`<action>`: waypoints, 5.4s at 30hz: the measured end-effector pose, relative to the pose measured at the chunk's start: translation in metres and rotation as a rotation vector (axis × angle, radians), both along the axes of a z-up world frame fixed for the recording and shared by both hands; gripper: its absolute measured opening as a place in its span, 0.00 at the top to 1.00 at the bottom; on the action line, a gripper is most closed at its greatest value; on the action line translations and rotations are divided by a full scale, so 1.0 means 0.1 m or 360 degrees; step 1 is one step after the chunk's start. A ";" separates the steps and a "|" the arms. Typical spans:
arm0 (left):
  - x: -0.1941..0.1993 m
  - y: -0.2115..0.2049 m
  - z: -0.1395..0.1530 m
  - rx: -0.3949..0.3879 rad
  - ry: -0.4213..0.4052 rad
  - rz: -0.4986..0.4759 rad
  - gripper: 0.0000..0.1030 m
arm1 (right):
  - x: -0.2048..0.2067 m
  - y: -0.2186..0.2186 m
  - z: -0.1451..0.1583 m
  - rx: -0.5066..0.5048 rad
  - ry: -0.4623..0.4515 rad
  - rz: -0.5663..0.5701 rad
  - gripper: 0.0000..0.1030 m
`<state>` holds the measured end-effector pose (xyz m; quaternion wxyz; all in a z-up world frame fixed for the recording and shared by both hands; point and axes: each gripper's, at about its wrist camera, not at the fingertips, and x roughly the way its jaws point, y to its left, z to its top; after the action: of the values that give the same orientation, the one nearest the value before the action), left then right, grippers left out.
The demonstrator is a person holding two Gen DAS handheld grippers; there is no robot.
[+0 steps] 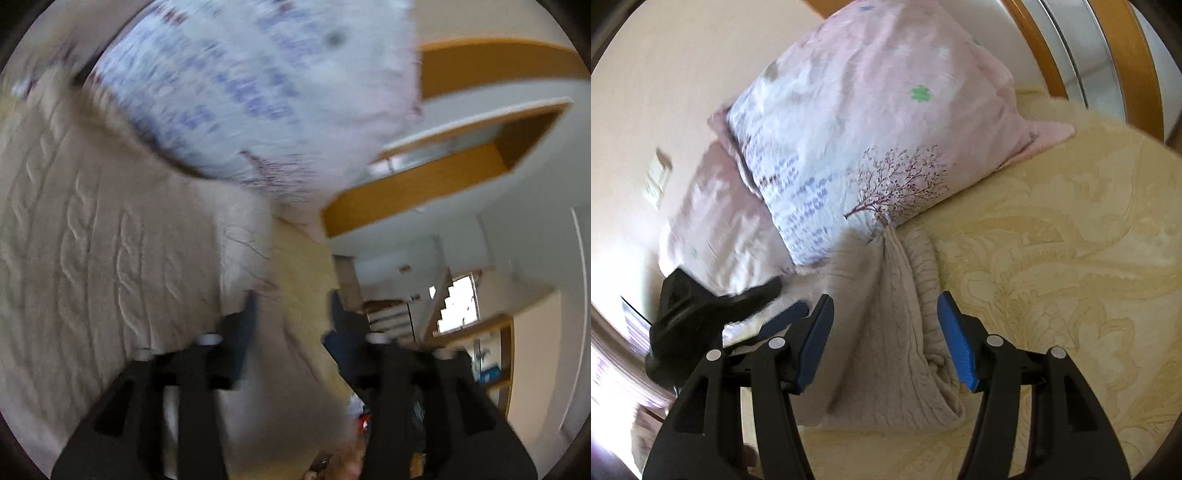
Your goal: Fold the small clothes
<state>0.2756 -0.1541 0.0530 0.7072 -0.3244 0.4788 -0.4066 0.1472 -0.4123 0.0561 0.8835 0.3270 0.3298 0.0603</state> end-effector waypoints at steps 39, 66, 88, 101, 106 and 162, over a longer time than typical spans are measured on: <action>-0.13 0.97 -0.26 0.0651 -0.0109 0.0160 0.24 | 0.59 0.30 0.31 -0.0398 0.0019 0.0155 0.85; -0.70 0.91 -0.31 0.0592 -0.0067 0.0050 0.28 | -0.22 0.06 -0.15 -0.0032 0.0244 0.0179 0.61; -0.88 0.90 -0.31 0.0652 -0.0159 0.0009 0.61 | -0.49 -0.22 -0.24 0.0064 0.0163 -0.0001 0.64; -0.95 1.10 -0.31 0.0478 -0.0184 -0.0052 0.87 | -0.58 0.13 0.09 -0.0393 -0.0007 0.0030 0.90; -0.99 1.13 -0.42 0.0522 -0.0173 -0.0076 0.87 | -0.44 0.13 -0.35 -0.0505 0.0287 -0.0004 0.91; -0.43 0.65 -0.21 0.0904 -0.0230 0.0104 0.17 | 0.42 -0.30 -0.36 0.0035 0.0435 -0.0091 0.24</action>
<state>0.2327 -0.0890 0.0315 0.8147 -0.0990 0.5111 -0.2553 0.1891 -0.4426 0.0205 0.8282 0.3511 0.4368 -0.0063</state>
